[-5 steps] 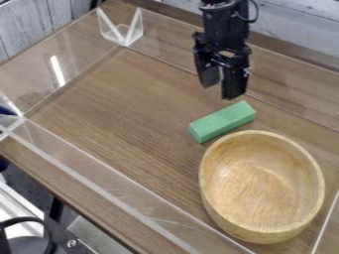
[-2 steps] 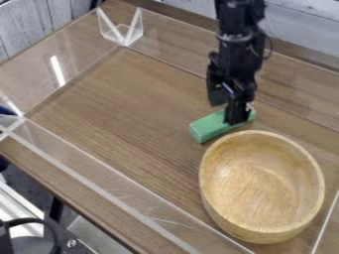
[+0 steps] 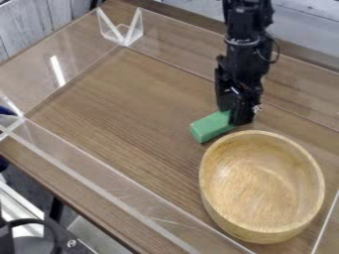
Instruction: Put the green block in the brown bowl
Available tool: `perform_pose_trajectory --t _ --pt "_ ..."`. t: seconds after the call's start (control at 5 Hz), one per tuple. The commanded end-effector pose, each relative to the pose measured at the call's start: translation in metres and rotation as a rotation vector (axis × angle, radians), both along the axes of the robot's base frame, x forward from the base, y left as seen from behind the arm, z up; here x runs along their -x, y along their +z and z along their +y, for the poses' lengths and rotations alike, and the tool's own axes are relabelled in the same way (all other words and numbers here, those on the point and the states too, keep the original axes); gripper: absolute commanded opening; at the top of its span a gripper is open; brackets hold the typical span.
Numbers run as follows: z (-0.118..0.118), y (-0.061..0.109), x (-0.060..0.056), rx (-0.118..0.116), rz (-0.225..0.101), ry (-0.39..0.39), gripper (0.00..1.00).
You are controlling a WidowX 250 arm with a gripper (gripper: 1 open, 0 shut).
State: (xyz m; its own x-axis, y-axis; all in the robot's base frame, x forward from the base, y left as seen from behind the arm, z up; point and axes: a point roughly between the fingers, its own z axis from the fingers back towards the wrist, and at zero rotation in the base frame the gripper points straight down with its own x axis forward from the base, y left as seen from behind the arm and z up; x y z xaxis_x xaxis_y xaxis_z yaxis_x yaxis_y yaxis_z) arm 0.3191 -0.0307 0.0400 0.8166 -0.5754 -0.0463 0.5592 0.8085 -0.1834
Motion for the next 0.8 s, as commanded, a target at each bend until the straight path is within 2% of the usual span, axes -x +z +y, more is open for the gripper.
perform_pose_trajectory --t 0.0,0.2,0.6 --pt "-0.005 0.015 -0.005 -0.007 -0.072 -0.016 0.00" --pt "-0.011 0.025 -0.001 -0.027 -0.104 -0.022 0.00" --pt "-0.008 0.047 -0.009 -0.023 -0.172 0.051 0.00"
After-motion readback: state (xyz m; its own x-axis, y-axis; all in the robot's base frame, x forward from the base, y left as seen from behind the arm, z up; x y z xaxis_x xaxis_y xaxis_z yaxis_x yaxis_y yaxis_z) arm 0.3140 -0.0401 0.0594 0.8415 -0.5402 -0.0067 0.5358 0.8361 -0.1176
